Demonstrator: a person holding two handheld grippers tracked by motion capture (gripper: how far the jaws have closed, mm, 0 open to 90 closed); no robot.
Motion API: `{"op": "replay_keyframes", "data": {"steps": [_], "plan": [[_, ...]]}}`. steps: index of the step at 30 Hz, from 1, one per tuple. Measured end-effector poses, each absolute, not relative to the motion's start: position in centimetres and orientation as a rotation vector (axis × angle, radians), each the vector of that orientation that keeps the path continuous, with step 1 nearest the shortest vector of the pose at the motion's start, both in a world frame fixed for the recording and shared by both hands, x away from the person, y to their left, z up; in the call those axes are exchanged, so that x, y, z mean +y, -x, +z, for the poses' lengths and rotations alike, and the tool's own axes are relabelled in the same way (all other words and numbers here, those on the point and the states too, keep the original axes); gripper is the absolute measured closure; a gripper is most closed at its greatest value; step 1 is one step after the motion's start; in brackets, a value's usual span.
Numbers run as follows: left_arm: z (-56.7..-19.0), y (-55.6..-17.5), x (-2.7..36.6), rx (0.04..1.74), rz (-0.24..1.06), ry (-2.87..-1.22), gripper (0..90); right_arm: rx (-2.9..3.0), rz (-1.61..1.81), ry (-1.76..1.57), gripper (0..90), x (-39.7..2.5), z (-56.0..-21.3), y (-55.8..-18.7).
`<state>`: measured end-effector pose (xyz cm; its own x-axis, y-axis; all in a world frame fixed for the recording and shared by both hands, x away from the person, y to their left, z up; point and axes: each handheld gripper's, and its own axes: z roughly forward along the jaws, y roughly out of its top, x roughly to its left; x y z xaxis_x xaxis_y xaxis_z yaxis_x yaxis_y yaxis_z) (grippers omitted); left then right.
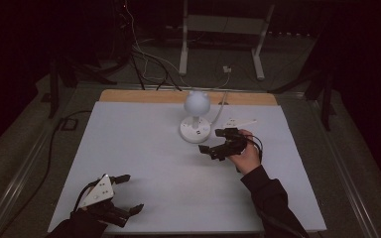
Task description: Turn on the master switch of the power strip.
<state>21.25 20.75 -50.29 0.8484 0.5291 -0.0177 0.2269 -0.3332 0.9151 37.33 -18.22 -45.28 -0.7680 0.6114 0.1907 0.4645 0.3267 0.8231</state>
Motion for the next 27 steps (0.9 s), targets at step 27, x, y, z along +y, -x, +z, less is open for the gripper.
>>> {"op": "replay_keyframes", "data": {"steps": [27], "plan": [[-50.3,-21.3,20.6,0.559,0.344,-1.931,0.3,2.473,1.44,-0.953,1.8,-23.9,-47.8,-30.7]]}}
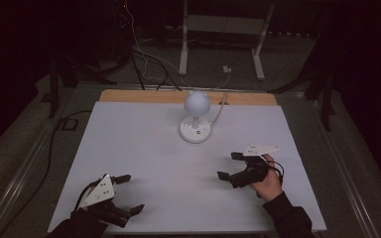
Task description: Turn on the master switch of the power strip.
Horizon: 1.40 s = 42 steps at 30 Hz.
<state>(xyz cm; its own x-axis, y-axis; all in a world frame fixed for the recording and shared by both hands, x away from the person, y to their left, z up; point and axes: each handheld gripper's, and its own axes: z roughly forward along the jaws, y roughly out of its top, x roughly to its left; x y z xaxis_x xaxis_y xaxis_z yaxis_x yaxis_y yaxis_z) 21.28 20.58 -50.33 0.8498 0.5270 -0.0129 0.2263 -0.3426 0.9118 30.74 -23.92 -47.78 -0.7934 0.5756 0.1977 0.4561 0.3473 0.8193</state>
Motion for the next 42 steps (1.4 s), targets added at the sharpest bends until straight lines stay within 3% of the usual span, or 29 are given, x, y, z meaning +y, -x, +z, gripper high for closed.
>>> {"op": "replay_keyframes", "data": {"steps": [25,42], "plan": [[-50.4,-21.4,20.5,0.557,0.337,-1.935,0.3,2.5,1.321,-0.96,0.2,-29.4,-51.1,-25.6],[-50.4,-21.4,20.5,0.554,0.342,-1.94,0.2,2.488,1.106,-1.048,0.2,-31.9,-52.8,-24.8]]}}
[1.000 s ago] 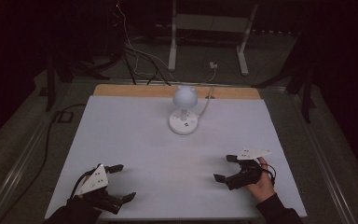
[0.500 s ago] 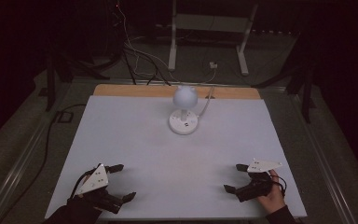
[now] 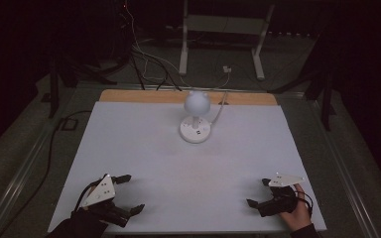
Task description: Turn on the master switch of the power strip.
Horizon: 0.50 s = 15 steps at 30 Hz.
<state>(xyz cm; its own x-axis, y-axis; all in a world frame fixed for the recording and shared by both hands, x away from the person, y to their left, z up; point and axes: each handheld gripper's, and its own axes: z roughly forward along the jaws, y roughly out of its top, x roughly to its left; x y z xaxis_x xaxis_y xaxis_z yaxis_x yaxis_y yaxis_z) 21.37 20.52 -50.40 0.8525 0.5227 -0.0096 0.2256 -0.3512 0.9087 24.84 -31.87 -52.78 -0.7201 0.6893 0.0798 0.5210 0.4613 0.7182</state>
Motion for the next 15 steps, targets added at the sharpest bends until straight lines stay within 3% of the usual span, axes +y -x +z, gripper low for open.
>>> {"op": "replay_keyframes", "data": {"steps": [15], "plan": [[-50.47,-21.35,20.47,0.552,0.341,-1.945,0.2,2.476,1.178,-1.034,0.2,-31.61,-52.68,-25.12]]}}
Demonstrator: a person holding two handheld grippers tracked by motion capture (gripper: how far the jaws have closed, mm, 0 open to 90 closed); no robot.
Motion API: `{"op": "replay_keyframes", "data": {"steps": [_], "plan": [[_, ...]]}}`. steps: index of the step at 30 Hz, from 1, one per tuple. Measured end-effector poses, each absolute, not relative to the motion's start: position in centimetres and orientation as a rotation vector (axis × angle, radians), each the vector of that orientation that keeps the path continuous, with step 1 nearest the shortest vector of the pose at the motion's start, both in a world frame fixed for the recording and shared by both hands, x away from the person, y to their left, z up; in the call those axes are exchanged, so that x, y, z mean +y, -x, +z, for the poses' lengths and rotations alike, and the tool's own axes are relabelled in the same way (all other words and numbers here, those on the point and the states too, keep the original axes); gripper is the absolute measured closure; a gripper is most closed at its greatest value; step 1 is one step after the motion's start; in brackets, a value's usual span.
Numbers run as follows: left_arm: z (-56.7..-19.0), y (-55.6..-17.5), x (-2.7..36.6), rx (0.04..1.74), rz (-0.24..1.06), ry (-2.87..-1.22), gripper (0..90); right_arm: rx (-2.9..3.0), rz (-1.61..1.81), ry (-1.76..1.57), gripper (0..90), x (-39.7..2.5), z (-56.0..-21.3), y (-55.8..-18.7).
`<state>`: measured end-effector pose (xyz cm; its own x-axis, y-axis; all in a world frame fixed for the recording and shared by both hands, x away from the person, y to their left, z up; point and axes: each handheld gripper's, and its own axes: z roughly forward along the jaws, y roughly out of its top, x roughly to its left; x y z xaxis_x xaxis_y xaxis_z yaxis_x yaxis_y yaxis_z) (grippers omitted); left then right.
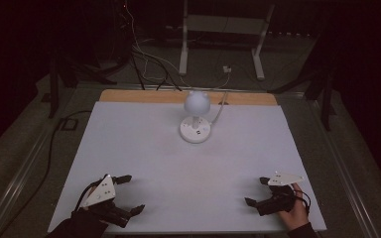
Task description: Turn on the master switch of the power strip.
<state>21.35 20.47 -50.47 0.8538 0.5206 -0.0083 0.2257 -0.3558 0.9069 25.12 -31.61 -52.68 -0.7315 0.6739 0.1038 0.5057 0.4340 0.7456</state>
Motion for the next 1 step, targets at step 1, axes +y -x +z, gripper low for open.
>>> {"op": "replay_keyframes", "data": {"steps": [1], "plan": [[-50.47,-21.35,20.47,0.552,0.341,-1.945,0.3,2.477,1.18,-1.035,0.2,-31.61,-52.66,-25.11]]}}
